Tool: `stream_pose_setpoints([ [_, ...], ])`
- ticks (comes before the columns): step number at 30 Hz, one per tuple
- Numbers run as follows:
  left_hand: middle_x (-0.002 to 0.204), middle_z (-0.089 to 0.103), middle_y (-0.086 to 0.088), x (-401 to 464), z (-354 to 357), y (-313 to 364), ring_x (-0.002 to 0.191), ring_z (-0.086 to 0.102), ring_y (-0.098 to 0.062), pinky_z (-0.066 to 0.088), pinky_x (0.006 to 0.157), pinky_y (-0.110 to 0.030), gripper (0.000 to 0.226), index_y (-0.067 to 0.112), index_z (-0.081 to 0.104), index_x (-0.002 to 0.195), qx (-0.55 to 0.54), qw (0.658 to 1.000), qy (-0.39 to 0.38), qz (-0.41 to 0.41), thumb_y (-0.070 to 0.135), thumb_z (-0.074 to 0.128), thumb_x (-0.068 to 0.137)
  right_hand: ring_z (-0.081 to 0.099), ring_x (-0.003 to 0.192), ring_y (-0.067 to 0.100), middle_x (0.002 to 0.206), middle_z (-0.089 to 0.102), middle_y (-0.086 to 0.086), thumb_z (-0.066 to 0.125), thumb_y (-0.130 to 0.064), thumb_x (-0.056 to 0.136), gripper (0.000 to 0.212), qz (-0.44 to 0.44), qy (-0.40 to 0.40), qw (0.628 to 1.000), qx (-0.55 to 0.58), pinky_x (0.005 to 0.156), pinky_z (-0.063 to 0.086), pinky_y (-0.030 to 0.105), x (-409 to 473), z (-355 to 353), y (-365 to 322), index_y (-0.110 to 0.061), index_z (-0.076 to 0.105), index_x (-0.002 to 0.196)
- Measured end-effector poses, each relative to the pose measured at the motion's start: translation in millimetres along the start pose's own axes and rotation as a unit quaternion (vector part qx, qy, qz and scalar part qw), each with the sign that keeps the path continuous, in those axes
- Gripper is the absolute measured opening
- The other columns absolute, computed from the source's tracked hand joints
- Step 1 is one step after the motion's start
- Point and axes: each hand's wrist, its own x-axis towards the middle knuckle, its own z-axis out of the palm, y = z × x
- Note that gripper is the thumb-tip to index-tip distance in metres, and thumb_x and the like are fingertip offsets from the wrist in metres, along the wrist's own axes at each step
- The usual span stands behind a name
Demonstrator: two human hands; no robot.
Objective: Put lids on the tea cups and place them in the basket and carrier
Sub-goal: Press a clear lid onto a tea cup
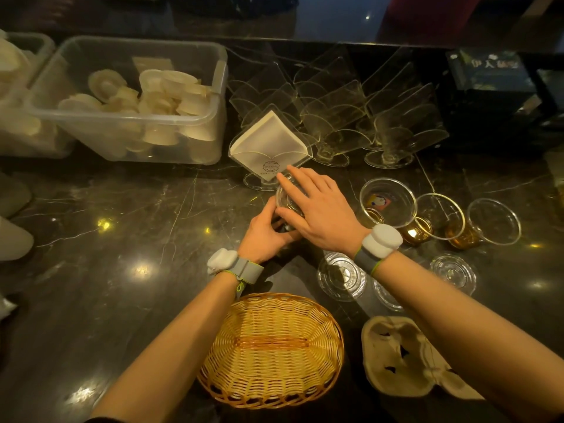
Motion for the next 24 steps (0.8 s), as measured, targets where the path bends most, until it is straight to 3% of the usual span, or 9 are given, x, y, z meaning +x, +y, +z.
stream_pose_setpoints([
  [7, 0.109, 0.055, 0.037, -3, -1, 2, 0.102, 0.052, 0.026, 0.043, 0.077, 0.0, 0.084, 0.08, 0.037, 0.108, 0.023, 1.0, -0.002, -0.002, 0.017, 0.082, 0.074, 0.013, 0.152, 0.025, 0.166, 0.015, 0.006, 0.026, -0.06, 0.1, 0.068, 0.002, 0.001, 1.0, 0.024, 0.123, 0.013, 0.043, -3, 1, 1, -0.025, 0.019, 0.157],
  [11, 0.112, 0.051, 0.037, -6, -1, 6, 0.101, 0.048, 0.03, 0.042, 0.077, 0.002, 0.081, 0.082, 0.03, 0.108, 0.05, 0.999, -0.008, -0.004, 0.031, 0.082, 0.072, 0.005, 0.154, 0.024, 0.166, 0.01, 0.007, 0.023, -0.06, 0.1, 0.067, -0.009, -0.012, 1.0, 0.028, 0.125, 0.003, 0.043, -1, -1, 0, -0.025, 0.017, 0.158],
  [13, 0.119, 0.053, 0.033, -9, -2, 5, 0.109, 0.048, 0.024, 0.041, 0.084, 0.0, 0.077, 0.074, 0.034, 0.118, 0.054, 0.999, -0.006, 0.007, 0.035, 0.082, 0.072, 0.005, 0.154, 0.024, 0.166, 0.011, 0.007, 0.023, -0.06, 0.1, 0.067, -0.014, -0.01, 1.0, 0.025, 0.124, 0.001, 0.047, -2, -4, 0, -0.025, 0.018, 0.157],
  [16, 0.137, 0.052, 0.015, -16, -6, 0, 0.124, 0.048, 0.006, 0.038, 0.097, -0.007, 0.084, 0.043, 0.036, 0.14, 0.047, 0.999, -0.003, 0.015, 0.031, 0.085, 0.073, 0.01, 0.153, 0.024, 0.166, 0.016, 0.007, 0.029, -0.06, 0.099, 0.068, -0.008, 0.01, 1.0, 0.021, 0.123, 0.001, 0.052, -8, -10, -1, -0.025, 0.023, 0.156],
  [18, 0.139, 0.052, 0.007, -24, -9, -2, 0.125, 0.05, -0.002, 0.039, 0.101, -0.012, 0.084, 0.032, 0.037, 0.143, 0.062, 0.998, 0.013, 0.018, 0.027, 0.085, 0.074, 0.018, 0.152, 0.025, 0.163, 0.024, 0.006, 0.039, -0.059, 0.097, 0.068, 0.001, 0.034, 0.999, 0.041, 0.123, 0.006, 0.05, -15, -17, -1, -0.023, 0.031, 0.154],
  [20, 0.136, 0.054, 0.001, -36, -11, 2, 0.122, 0.054, -0.009, 0.044, 0.103, -0.025, 0.077, 0.026, 0.042, 0.142, 0.097, 0.994, 0.035, 0.018, 0.029, 0.083, 0.077, 0.027, 0.147, 0.026, 0.159, 0.033, 0.008, 0.046, -0.055, 0.096, 0.066, -0.001, 0.061, 0.996, 0.067, 0.122, 0.017, 0.047, -29, -27, -2, -0.019, 0.039, 0.15],
  [24, 0.114, 0.067, -0.003, -48, -12, 0, 0.102, 0.065, -0.015, 0.054, 0.093, -0.035, 0.048, 0.019, 0.058, 0.126, 0.128, 0.99, 0.065, 0.003, 0.025, 0.078, 0.083, 0.045, 0.132, 0.026, 0.143, 0.051, 0.011, 0.059, -0.045, 0.092, 0.057, -0.026, 0.118, 0.987, 0.102, 0.109, 0.038, 0.039, -58, -34, -2, -0.01, 0.054, 0.137],
])
